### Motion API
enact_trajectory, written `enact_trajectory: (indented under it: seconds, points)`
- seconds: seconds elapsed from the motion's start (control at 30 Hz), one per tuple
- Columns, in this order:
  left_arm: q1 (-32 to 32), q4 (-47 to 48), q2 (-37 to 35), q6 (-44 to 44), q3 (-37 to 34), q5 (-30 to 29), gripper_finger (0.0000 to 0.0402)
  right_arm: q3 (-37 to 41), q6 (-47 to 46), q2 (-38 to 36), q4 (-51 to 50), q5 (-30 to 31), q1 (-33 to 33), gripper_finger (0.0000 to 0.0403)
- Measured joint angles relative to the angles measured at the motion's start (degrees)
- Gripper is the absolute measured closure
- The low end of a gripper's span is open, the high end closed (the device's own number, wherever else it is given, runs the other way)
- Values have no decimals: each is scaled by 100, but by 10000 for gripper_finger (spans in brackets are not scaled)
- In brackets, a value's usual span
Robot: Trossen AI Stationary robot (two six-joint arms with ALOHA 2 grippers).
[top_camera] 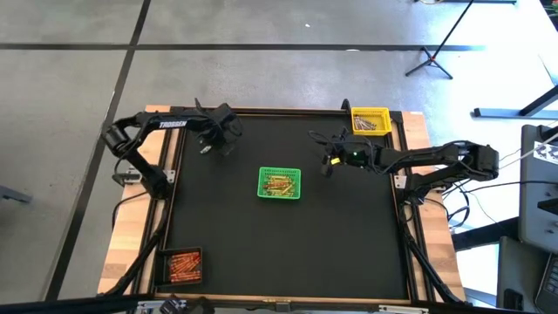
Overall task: Sort crayons
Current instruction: Put the green crayon into the green bin
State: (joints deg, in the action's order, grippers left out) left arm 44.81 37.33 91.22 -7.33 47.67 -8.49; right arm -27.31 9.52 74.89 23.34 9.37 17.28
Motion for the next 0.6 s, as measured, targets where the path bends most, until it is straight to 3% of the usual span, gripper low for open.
enact_trajectory:
  seconds: [0.37, 0.6]
  points:
    - [184, -99, 293, 148, 27, 50, 319, 0, 139, 0, -158, -2, 0, 212]
    - [191, -25, -68, 146, -1, 196, 319, 0, 111, 0, -300, -4, 0, 212]
